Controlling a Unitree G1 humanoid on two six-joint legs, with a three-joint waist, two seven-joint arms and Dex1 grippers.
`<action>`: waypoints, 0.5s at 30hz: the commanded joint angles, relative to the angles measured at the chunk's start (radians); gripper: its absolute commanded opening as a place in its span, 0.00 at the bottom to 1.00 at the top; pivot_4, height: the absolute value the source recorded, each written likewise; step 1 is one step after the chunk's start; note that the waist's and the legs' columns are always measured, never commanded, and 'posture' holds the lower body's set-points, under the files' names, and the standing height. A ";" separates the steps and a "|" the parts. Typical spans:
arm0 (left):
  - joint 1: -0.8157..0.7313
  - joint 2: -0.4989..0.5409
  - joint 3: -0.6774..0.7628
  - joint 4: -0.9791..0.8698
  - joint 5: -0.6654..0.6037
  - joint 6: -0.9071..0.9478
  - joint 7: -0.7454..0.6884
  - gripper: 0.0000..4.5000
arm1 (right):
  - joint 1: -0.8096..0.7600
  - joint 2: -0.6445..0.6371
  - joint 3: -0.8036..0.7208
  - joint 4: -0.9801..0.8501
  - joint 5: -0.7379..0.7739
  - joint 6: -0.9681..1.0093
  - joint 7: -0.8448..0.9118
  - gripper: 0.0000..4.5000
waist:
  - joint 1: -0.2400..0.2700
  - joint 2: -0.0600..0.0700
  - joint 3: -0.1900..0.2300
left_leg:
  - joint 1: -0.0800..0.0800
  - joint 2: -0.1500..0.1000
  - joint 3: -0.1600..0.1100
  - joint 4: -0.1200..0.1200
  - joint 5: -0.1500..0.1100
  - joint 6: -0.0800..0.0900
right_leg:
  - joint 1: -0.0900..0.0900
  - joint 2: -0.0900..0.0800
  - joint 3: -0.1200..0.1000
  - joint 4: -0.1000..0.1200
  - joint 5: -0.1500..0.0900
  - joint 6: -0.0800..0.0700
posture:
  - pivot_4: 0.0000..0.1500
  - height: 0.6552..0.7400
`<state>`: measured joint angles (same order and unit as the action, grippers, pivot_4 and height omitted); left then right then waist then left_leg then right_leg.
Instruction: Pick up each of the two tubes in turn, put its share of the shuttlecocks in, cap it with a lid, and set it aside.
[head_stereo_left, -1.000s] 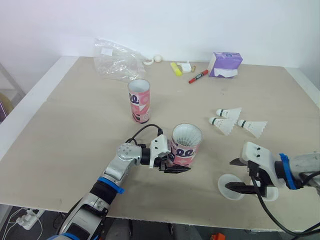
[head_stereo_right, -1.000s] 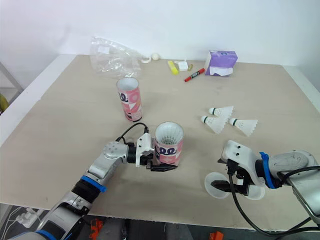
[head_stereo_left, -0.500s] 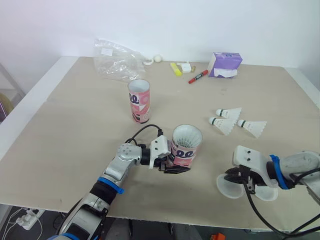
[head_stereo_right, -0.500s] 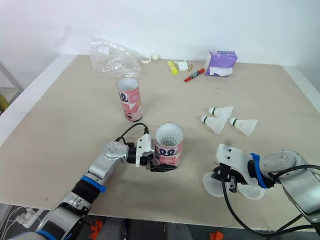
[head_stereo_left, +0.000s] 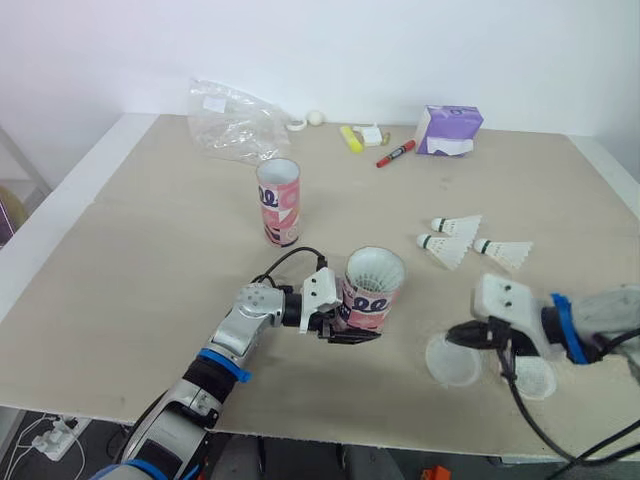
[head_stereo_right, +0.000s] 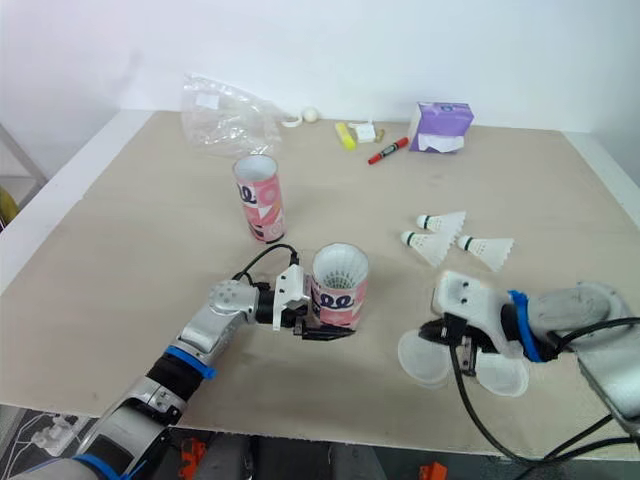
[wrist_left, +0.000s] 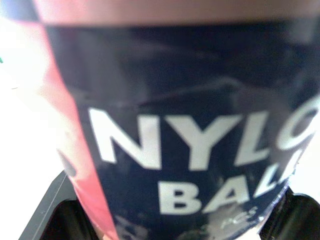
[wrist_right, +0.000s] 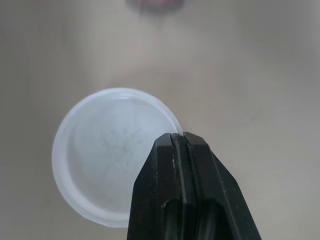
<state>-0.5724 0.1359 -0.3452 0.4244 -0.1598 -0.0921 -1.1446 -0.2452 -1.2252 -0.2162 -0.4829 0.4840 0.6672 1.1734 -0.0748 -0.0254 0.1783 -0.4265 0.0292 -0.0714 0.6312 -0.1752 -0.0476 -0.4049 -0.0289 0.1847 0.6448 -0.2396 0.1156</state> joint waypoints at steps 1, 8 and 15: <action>-0.002 0.005 0.009 0.035 0.015 0.012 0.018 0.75 | -0.119 -0.017 -0.041 0.026 0.065 -0.002 0.015 0.02 | -0.001 -0.001 0.001 | 0.000 0.000 0.000 0.001 0.000 0.000 | 0.000 0.000 0.000 0.000 0.000 0.000 | 1.00 1.00; -0.019 0.008 -0.017 0.052 0.057 0.012 0.037 0.75 | -0.548 0.098 0.165 0.022 0.141 0.066 -0.009 0.02 | -0.003 -0.005 -0.002 | 0.001 0.003 0.001 -0.004 0.001 -0.001 | -0.002 0.000 -0.002 0.000 0.000 -0.003 | 1.00 1.00; -0.016 0.014 -0.029 0.025 0.064 0.030 0.037 0.75 | -0.599 0.187 0.319 0.032 0.040 0.021 -0.019 0.02 | 0.000 -0.005 -0.002 | 0.000 0.002 0.002 -0.005 0.001 -0.001 | -0.003 -0.001 -0.002 0.000 0.000 -0.003 | 1.00 1.00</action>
<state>-0.6014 0.1326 -0.3658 0.4333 -0.1359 -0.0843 -1.1248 -0.8254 -1.0340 0.1142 -0.4496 0.5483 0.7129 1.1520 -0.0745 -0.0300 0.1763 -0.4270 0.0309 -0.0695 0.6262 -0.1746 -0.0488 -0.4077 -0.0303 0.1828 0.6443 -0.2398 0.1131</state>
